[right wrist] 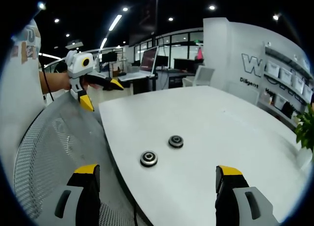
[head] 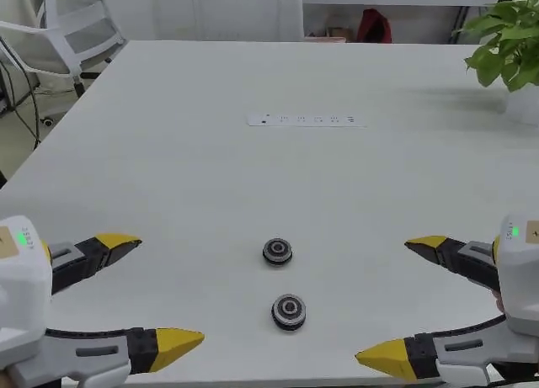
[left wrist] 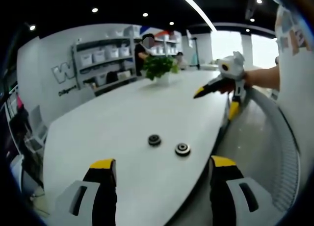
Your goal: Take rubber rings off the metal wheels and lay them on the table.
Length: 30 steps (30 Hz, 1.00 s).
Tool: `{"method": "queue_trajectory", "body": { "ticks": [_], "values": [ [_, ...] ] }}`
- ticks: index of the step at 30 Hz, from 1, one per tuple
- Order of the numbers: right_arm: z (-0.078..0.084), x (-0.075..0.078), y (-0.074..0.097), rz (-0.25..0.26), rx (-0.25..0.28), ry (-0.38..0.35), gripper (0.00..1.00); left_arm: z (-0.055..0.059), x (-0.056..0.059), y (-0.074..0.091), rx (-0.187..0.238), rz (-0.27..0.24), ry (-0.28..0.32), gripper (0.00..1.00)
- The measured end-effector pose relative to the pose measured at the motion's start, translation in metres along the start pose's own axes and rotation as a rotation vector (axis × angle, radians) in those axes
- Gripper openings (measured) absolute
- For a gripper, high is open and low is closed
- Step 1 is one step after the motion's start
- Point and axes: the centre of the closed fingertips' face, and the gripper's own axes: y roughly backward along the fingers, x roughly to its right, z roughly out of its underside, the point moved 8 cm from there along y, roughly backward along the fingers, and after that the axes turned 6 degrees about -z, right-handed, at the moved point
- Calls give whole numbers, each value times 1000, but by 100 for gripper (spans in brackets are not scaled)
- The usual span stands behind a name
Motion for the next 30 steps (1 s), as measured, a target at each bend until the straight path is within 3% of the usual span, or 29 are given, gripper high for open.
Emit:
{"method": "queue_trajectory", "body": {
  "ticks": [30],
  "values": [
    [-2, 4, -3, -8, 1, -2, 99, -1, -6, -1, -2, -5, 4, 78]
  ]
}}
